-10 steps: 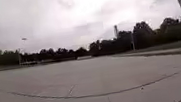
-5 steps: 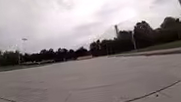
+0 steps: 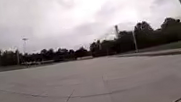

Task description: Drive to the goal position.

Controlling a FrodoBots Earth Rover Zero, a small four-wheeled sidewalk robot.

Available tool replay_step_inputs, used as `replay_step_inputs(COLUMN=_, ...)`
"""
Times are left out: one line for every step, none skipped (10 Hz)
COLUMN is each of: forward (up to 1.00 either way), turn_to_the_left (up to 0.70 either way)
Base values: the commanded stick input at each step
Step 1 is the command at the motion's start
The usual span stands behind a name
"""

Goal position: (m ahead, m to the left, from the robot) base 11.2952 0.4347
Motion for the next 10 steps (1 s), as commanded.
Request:
replay_step_inputs(forward=0.70, turn_to_the_left=0.00)
replay_step_inputs(forward=0.70, turn_to_the_left=0.00)
replay_step_inputs(forward=0.70, turn_to_the_left=0.00)
replay_step_inputs(forward=0.70, turn_to_the_left=0.00)
replay_step_inputs(forward=0.70, turn_to_the_left=0.00)
replay_step_inputs(forward=0.70, turn_to_the_left=0.00)
replay_step_inputs(forward=0.70, turn_to_the_left=0.00)
replay_step_inputs(forward=0.70, turn_to_the_left=0.00)
replay_step_inputs(forward=0.70, turn_to_the_left=0.00)
replay_step_inputs(forward=0.70, turn_to_the_left=0.00)
